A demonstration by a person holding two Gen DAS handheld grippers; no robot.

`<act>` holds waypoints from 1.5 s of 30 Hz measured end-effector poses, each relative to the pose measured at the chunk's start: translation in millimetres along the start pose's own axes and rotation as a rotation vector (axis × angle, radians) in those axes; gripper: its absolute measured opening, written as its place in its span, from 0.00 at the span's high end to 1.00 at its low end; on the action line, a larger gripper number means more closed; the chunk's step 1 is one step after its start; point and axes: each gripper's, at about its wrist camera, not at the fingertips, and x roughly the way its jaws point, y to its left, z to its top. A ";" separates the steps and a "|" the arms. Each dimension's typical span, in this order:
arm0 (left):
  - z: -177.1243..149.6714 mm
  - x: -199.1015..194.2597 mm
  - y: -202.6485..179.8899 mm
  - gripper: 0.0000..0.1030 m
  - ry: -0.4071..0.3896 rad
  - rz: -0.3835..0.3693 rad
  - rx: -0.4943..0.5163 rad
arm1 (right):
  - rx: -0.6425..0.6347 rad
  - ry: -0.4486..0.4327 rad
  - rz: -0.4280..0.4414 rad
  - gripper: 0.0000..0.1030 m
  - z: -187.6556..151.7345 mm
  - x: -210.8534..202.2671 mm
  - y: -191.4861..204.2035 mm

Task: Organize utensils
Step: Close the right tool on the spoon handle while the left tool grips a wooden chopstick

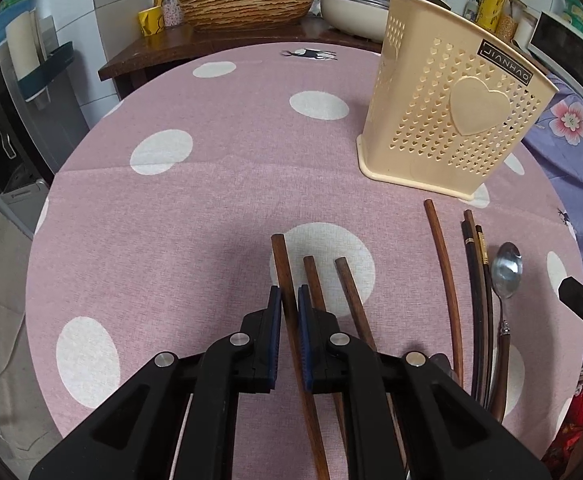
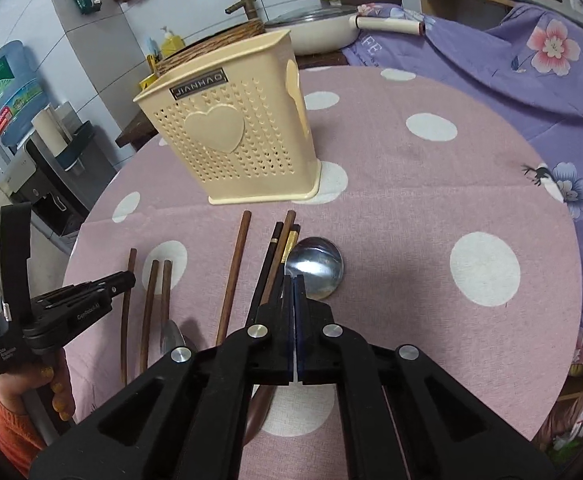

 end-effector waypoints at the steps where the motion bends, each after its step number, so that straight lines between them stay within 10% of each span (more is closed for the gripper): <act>1: -0.4 0.2 0.3 0.92 0.001 0.001 -0.001 | 0.011 0.004 -0.021 0.99 -0.2 1.1 -3.0; 6: -1.9 4.4 3.2 0.92 0.017 -0.002 -0.010 | 0.032 0.054 -0.062 0.95 1.3 18.0 -6.7; 11: -1.5 2.2 6.3 0.92 0.012 -0.006 -0.014 | 0.072 0.114 -0.088 0.60 -4.3 40.8 -10.9; 31: -0.8 8.3 9.9 0.92 0.017 -0.003 -0.022 | 0.115 0.107 -0.269 0.51 12.2 77.7 17.5; 45: 0.1 9.7 8.0 0.92 0.020 -0.011 -0.026 | 0.080 0.087 -0.213 0.54 12.7 78.6 13.5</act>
